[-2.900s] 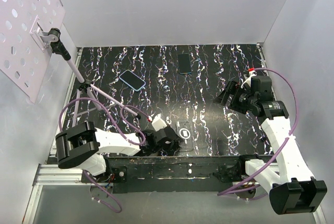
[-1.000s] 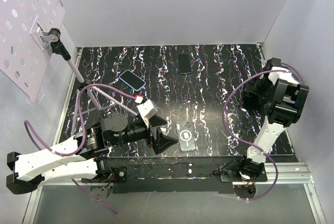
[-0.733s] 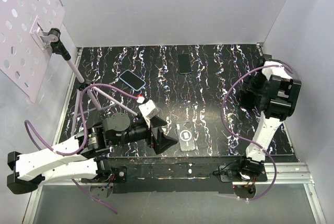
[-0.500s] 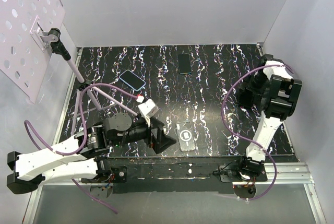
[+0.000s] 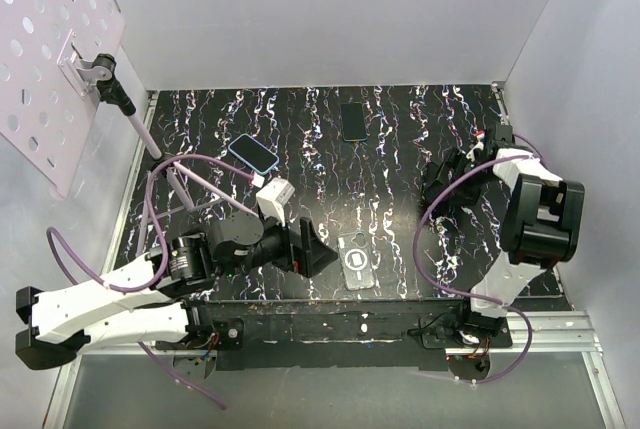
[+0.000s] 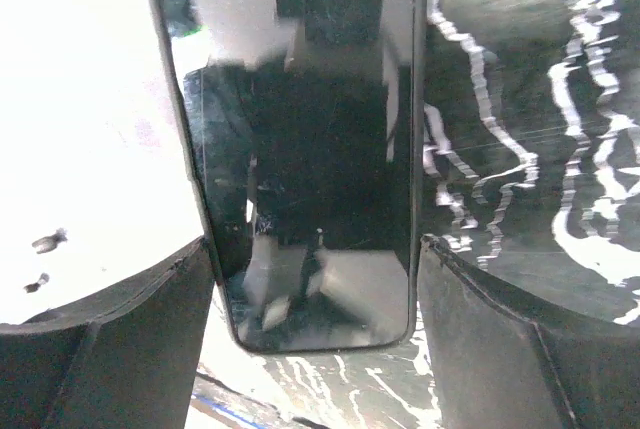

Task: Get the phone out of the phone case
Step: Pick up the phone at the center of the board.

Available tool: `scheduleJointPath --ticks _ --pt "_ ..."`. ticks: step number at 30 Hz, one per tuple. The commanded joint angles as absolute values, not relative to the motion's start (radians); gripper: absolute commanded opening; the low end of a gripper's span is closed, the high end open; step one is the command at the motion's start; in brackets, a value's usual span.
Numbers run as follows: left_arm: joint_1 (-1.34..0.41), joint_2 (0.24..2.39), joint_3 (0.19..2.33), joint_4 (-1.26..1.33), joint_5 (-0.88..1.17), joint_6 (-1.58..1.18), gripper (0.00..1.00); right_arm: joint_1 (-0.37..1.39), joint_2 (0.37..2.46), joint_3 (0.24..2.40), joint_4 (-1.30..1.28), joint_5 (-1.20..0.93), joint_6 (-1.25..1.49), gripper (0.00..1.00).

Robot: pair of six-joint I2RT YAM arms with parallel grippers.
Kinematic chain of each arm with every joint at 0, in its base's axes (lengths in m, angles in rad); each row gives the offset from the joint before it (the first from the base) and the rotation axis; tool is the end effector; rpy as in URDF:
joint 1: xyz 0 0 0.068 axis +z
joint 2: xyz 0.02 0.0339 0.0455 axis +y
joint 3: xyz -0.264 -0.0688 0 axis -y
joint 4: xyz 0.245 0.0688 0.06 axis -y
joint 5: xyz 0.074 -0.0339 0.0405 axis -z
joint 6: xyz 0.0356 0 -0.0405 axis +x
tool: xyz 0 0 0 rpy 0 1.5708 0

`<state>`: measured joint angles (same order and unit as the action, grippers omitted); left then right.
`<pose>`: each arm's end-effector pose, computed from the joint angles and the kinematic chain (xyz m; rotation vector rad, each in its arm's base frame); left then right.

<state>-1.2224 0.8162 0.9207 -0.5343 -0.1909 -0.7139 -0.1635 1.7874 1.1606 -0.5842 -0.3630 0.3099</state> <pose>0.0663 -0.1628 0.3457 0.4127 2.1128 -1.0193 0.3455 -0.0442 0.1758 0.5578 2.7055 0.5420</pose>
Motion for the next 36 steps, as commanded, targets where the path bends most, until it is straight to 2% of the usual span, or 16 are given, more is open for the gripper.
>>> scheduleJointPath --ticks 1,6,8,11,14,17,20,34,35,36 --pt "-1.192 0.842 0.926 -0.512 -0.215 -0.891 0.98 -0.169 1.655 1.059 -0.358 -0.604 0.385 0.01" --pt "-1.057 0.96 0.93 -0.408 -0.001 -1.008 0.98 -0.164 1.545 0.879 -0.094 -0.813 0.511 0.01" --pt "-0.994 1.006 0.913 -0.33 0.118 -1.064 0.98 -0.166 1.539 0.847 -0.063 -0.859 0.546 0.01" --pt "-0.959 1.074 0.905 -0.269 0.137 -1.136 0.98 -0.16 1.539 0.838 -0.073 -0.877 0.565 0.01" --pt "-0.946 1.152 0.946 -0.293 0.132 -1.187 0.98 -0.132 1.551 0.889 -0.223 -0.774 0.467 0.01" --pt "-0.945 1.218 0.968 -0.273 0.176 -1.204 0.98 -0.068 1.575 0.968 -0.432 -0.552 0.362 0.01" --pt "-0.946 1.218 0.953 -0.249 0.184 -1.216 0.98 -0.028 1.58 0.989 -0.529 -0.359 0.316 0.01" --pt "-0.942 1.083 0.934 -0.31 0.107 -1.111 0.98 0.121 1.778 1.11 -0.702 -0.015 0.285 0.01" --pt "-0.94 1.071 0.93 -0.31 0.107 -1.106 0.98 0.121 1.792 1.126 -0.707 -0.011 0.287 0.07" --pt "-0.94 1.063 0.924 -0.307 0.107 -1.101 0.98 0.124 1.802 1.14 -0.709 -0.015 0.288 0.16"
